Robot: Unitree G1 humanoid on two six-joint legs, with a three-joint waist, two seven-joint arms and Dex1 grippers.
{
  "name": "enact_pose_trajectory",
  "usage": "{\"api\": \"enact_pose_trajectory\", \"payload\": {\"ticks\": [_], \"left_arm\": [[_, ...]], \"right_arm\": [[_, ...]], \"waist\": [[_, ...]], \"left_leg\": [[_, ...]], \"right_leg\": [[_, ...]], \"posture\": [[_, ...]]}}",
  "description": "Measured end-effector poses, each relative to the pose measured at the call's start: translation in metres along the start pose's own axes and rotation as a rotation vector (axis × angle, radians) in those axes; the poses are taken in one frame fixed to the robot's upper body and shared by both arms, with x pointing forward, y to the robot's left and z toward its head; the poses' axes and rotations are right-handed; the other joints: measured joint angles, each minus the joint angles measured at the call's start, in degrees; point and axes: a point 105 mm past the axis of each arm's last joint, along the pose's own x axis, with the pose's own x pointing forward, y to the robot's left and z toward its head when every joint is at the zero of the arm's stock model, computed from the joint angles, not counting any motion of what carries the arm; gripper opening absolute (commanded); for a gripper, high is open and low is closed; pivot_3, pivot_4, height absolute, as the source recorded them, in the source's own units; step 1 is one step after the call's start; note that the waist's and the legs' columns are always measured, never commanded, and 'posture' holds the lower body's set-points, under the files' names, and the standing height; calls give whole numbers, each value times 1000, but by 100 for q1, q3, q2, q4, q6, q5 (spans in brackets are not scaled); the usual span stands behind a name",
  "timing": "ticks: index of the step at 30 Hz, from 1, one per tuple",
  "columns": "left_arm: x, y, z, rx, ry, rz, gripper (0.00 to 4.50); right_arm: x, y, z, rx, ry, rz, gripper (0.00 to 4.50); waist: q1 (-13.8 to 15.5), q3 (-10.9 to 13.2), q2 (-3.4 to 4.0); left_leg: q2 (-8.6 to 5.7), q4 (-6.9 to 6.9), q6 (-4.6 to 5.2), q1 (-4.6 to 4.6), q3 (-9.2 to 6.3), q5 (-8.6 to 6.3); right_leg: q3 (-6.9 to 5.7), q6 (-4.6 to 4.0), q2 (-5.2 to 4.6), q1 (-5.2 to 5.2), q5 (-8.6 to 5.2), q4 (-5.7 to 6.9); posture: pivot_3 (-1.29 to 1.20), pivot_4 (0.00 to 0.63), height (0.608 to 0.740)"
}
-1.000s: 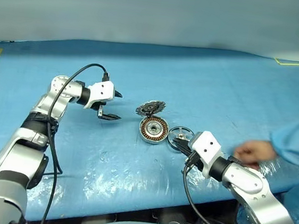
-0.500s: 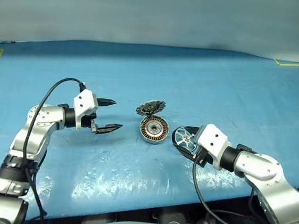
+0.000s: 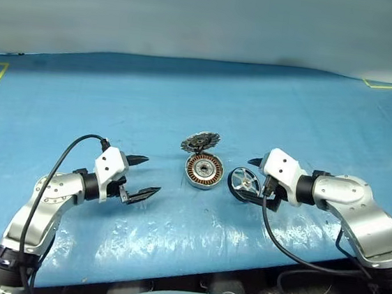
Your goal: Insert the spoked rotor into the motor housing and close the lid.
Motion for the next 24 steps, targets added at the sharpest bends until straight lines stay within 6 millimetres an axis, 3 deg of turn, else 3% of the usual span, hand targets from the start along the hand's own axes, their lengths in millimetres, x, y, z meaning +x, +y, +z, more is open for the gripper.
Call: {"api": "enact_pose_trajectory", "payload": {"ticks": [9, 21, 24], "left_arm": [[0, 0, -5, -40, 7, 25, 4500], [5, -3, -7, 4, 40, 3, 4500], [5, -3, -8, 23, 59, 2, 4500]], "right_arm": [[6, -11, -24, 156, 44, -31, 4403], [10, -5, -33, 173, 72, -18, 4403], [10, -2, -33, 161, 74, -13, 3762]], "waist": [[1, 0, 1], [0, 0, 1], [1, -1, 2]], "left_leg": [[-1, 2, 1, 0, 2, -1], [-1, 1, 2, 0, 2, -1], [-1, 1, 1, 0, 2, -1]], "right_leg": [[1, 0, 0, 0, 0, 0], [1, 0, 0, -1, -1, 0], [1, -1, -1, 0, -1, 0]], "posture": [[0, 150, 740], [0, 150, 740], [0, 150, 740]]}}
